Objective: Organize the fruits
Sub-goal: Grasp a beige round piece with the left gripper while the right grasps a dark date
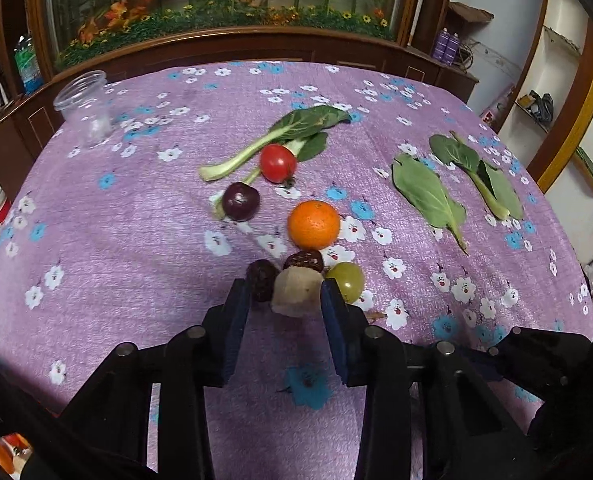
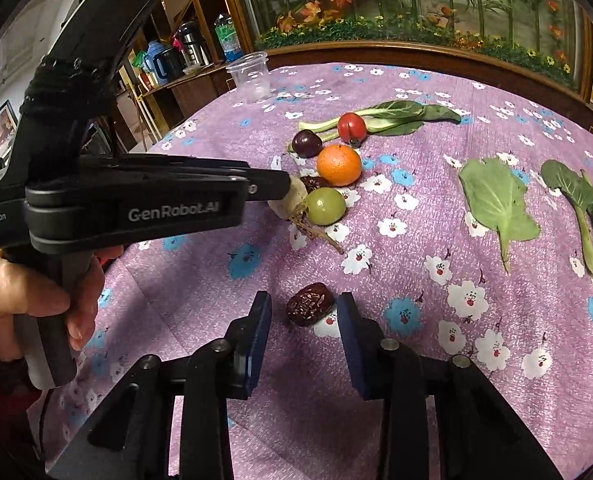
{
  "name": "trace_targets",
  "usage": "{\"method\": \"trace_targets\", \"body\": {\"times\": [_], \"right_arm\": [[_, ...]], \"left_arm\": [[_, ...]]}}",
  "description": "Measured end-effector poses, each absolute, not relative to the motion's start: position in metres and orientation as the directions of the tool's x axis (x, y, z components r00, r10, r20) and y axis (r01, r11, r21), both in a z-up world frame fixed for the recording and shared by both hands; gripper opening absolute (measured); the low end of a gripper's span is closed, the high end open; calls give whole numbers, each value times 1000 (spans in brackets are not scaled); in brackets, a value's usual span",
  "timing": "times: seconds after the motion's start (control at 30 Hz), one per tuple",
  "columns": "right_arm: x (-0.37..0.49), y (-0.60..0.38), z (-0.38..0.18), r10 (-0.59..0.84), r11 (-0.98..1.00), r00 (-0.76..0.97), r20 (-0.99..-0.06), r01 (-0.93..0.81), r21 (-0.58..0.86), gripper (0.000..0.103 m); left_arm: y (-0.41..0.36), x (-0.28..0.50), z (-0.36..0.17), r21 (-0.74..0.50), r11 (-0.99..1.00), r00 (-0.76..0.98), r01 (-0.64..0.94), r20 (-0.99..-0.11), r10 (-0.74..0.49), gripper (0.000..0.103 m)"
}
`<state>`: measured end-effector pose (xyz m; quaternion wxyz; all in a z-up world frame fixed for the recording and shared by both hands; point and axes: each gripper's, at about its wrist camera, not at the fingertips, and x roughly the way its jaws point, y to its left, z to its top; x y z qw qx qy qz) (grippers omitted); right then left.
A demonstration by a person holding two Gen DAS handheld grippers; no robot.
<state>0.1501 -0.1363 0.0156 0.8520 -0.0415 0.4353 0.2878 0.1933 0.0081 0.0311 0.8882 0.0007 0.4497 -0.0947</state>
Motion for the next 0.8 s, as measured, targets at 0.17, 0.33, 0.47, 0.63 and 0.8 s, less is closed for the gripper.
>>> {"method": "trace_targets", "body": {"times": [0.17, 0.33, 0.47, 0.63, 0.8], "right_arm": [[150, -135, 10, 446, 833, 460, -768, -528, 167, 30], [152, -129, 9, 432, 832, 471, -769, -537, 139, 27], [149, -132, 10, 443, 827, 467, -765, -542, 148, 26], [148, -138, 9, 448, 830, 469, -761, -534, 159, 26], [147, -133, 10, 429, 832, 479, -766, -539, 129, 26]], "left_arm": [[1, 196, 22, -75, 981, 574, 180, -802, -167, 33], [7, 200, 20, -112, 977, 579, 180, -791, -197, 28], [14, 190, 14, -141, 965, 589, 220, -770, -246, 28], [16, 188, 5, -146, 961, 571, 233, -780, -257, 28], [7, 194, 7, -115, 968, 572, 223, -788, -226, 27]]}}
